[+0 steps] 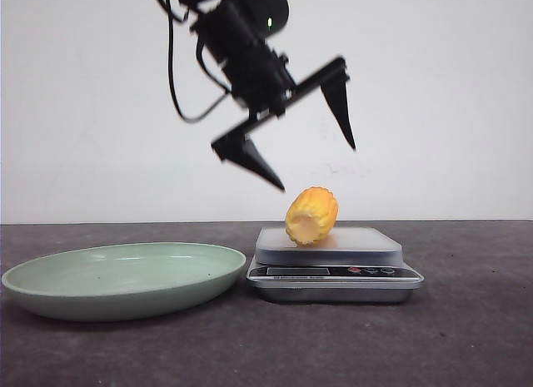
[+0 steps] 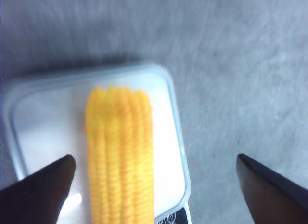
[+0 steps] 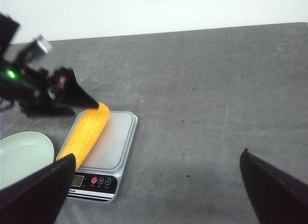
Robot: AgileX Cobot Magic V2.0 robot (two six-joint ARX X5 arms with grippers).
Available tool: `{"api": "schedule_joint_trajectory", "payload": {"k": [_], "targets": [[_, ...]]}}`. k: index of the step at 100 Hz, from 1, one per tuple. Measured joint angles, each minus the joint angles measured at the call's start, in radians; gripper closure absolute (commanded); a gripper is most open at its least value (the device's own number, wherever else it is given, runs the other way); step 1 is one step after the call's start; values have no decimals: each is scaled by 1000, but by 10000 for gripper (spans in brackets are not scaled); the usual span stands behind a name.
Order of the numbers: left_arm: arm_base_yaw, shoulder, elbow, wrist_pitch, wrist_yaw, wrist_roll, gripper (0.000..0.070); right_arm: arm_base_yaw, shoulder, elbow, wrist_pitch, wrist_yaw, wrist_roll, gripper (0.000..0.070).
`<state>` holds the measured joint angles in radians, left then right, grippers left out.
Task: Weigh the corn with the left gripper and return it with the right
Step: 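Withdraw the left gripper upward away from the scale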
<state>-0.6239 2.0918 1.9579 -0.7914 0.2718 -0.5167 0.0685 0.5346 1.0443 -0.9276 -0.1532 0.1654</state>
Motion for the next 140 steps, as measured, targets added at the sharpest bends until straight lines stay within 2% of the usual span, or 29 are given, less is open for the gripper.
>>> {"api": "schedule_joint_trajectory", "payload": {"k": [9, 14, 20, 24, 29, 35, 47, 55, 68, 106, 123, 140], "targets": [[6, 0, 111, -98, -34, 45, 8, 0, 0, 0, 0, 0, 0, 0], [11, 0, 182, -150, -38, 75, 153, 0, 0, 0, 0, 0, 0, 0], [17, 1, 279, -217, -43, 118, 394, 0, 0, 0, 0, 0, 0, 0], [18, 1, 346, -264, -50, 148, 527, 0, 0, 0, 0, 0, 0, 0], [18, 0, 432, -323, -74, 184, 626, 0, 0, 0, 0, 0, 0, 0], [13, -5, 529, -394, -130, 224, 682, 0, 0, 0, 0, 0, 0, 0], [-8, -43, 697, -535, -309, 315, 688, 0, 0, 0, 0, 0, -3, 0], [-24, -85, 795, -610, -381, 364, 688, 0, 0, 0, 0, 0, -11, 0], [-31, -174, 918, -632, -400, 402, 688, 0, 0, 0, 0, 0, -13, 0], [-108, -493, 918, -632, -401, 425, 687, 0, 1, 0, 0, 0, -19, 0], [-108, -652, 832, -632, -410, 425, 688, 0, 1, 0, -13, -3, -19, 0], [-108, -851, 637, -632, -501, 425, 687, 0, 1, 0, -24, -3, -19, 0]]}}
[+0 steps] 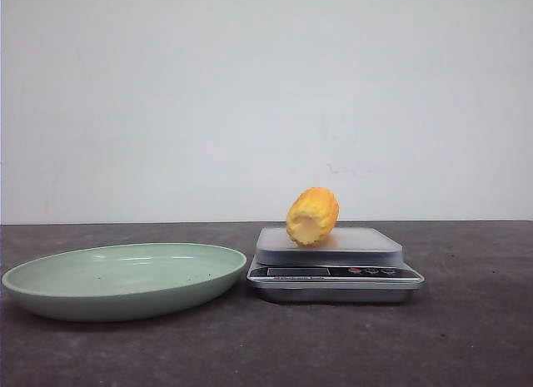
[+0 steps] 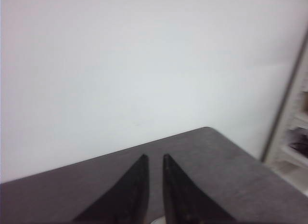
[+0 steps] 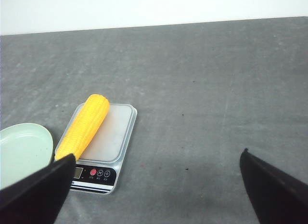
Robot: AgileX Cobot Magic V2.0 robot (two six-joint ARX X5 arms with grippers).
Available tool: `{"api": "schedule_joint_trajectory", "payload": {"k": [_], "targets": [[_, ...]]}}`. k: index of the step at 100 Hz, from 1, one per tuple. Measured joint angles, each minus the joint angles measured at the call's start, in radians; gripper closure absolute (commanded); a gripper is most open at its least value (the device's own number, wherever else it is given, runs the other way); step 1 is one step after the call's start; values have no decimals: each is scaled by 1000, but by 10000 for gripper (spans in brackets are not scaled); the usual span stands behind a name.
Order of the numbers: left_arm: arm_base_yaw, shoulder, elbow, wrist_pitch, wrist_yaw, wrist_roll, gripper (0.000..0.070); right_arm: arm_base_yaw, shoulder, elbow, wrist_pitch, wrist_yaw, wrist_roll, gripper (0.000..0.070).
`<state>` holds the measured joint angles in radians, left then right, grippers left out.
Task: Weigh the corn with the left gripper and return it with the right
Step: 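Withdraw the left gripper upward away from the scale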
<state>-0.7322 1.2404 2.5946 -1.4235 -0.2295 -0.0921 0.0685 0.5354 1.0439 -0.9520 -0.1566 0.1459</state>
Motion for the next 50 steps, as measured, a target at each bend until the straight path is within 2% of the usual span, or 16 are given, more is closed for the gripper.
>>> {"api": "schedule_joint_trajectory", "payload": {"k": [9, 21, 30, 50], "targets": [[-2, -118, -125, 0, -7, -5, 686, 0, 0, 0, 18, -14, 0, 0], [-3, -267, -286, 0, -3, -51, 686, 0, 6, 0, 96, -120, 2, 0], [-3, -357, -406, 0, 27, -106, 686, 0, 34, 0, 203, -212, 25, 0], [-3, -508, -623, -1, 51, -216, 687, 15, 185, 0, 421, -275, 124, 0]]}}
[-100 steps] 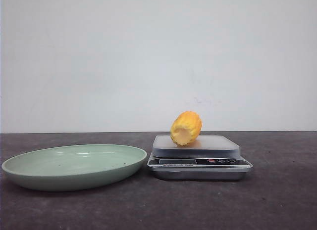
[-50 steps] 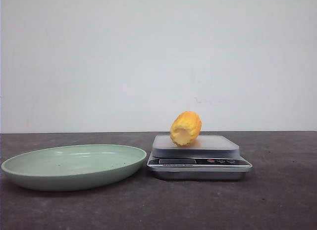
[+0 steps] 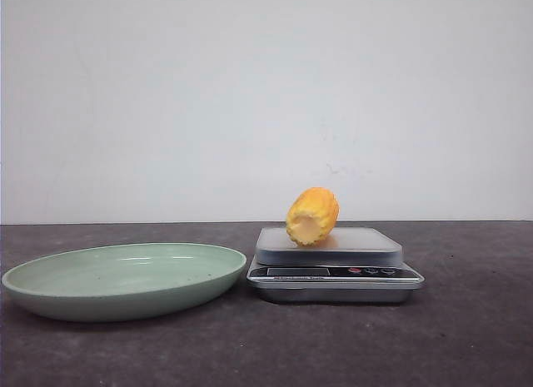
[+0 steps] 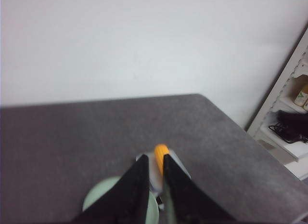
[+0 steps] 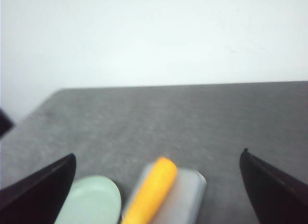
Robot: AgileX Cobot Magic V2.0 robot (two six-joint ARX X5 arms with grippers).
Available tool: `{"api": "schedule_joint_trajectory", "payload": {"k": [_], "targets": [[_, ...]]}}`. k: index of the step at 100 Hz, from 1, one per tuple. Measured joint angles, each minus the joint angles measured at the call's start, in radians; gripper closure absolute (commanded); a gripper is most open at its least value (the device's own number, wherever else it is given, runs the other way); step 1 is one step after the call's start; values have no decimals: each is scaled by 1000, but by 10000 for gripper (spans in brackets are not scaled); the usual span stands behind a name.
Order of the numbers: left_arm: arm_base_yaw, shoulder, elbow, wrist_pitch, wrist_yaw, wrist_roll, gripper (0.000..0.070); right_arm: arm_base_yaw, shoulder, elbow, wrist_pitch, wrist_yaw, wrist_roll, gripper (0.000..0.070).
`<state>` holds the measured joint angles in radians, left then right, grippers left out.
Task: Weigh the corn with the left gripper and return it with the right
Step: 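Withdraw the left gripper upward away from the scale, then grasp the corn on the scale with the right gripper and lift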
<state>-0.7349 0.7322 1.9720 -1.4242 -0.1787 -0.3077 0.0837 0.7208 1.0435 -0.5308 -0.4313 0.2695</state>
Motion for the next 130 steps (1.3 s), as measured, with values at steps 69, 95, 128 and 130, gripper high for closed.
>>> {"api": "schedule_joint_trajectory", "payload": {"k": [69, 95, 128, 130], "targets": [[2, -78, -287, 0, -28, -81, 686, 351, 860, 146, 3, 175, 65, 0], [2, -78, -291, 0, -29, -85, 686, 423, 995, 147, 29, 248, 116, 215], [2, -78, -291, 0, -29, -85, 686, 438, 1036, 158, 38, 246, 159, 700], [2, -78, -291, 0, -29, -85, 686, 438, 1036, 158, 40, 244, 161, 700]]}}
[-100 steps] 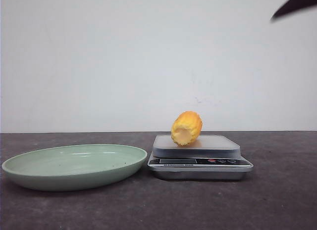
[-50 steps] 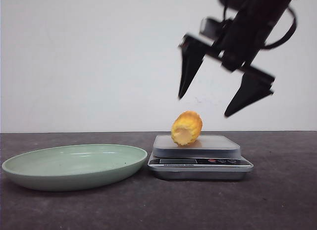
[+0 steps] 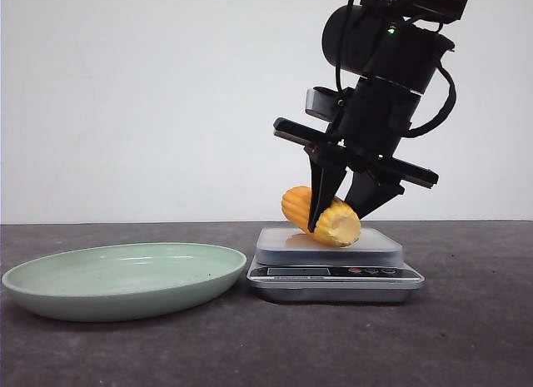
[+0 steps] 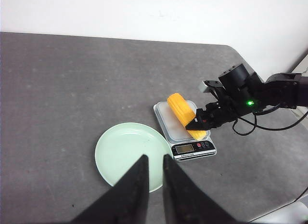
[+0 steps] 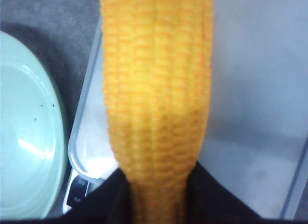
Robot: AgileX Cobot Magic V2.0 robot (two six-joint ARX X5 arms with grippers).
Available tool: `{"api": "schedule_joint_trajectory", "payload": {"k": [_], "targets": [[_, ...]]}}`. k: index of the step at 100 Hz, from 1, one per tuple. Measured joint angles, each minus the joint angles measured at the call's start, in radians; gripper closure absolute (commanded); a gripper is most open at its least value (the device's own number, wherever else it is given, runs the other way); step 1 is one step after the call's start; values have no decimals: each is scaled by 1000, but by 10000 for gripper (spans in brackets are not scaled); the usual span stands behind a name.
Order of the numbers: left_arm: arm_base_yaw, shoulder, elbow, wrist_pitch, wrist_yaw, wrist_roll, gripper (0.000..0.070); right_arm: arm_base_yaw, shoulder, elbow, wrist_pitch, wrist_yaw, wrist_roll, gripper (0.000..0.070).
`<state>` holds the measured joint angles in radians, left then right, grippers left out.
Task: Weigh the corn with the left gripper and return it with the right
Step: 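Grasp the corn on the scale with the right gripper and lift, then carry the corn with the right gripper over the green plate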
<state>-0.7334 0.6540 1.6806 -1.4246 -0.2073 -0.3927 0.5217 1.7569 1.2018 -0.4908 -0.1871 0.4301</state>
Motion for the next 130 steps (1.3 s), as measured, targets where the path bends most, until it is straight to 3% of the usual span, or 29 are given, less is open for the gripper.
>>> {"api": "schedule_joint_trajectory", "payload": {"k": [19, 42, 73, 101, 130], "targets": [[0, 0, 0, 0, 0, -4, 685, -20, -36, 0, 29, 2, 21, 700], [0, 0, 0, 0, -4, -11, 685, -27, -271, 79, 94, -40, 24, 700], [0, 0, 0, 0, -49, -12, 685, 158, -454, 255, 149, -73, 14, 700], [0, 0, 0, 0, -53, -12, 685, 278, -381, 267, 122, 31, 12, 700], [0, 0, 0, 0, -53, -16, 685, 296, -100, 267, -12, 29, 25, 700]]}}
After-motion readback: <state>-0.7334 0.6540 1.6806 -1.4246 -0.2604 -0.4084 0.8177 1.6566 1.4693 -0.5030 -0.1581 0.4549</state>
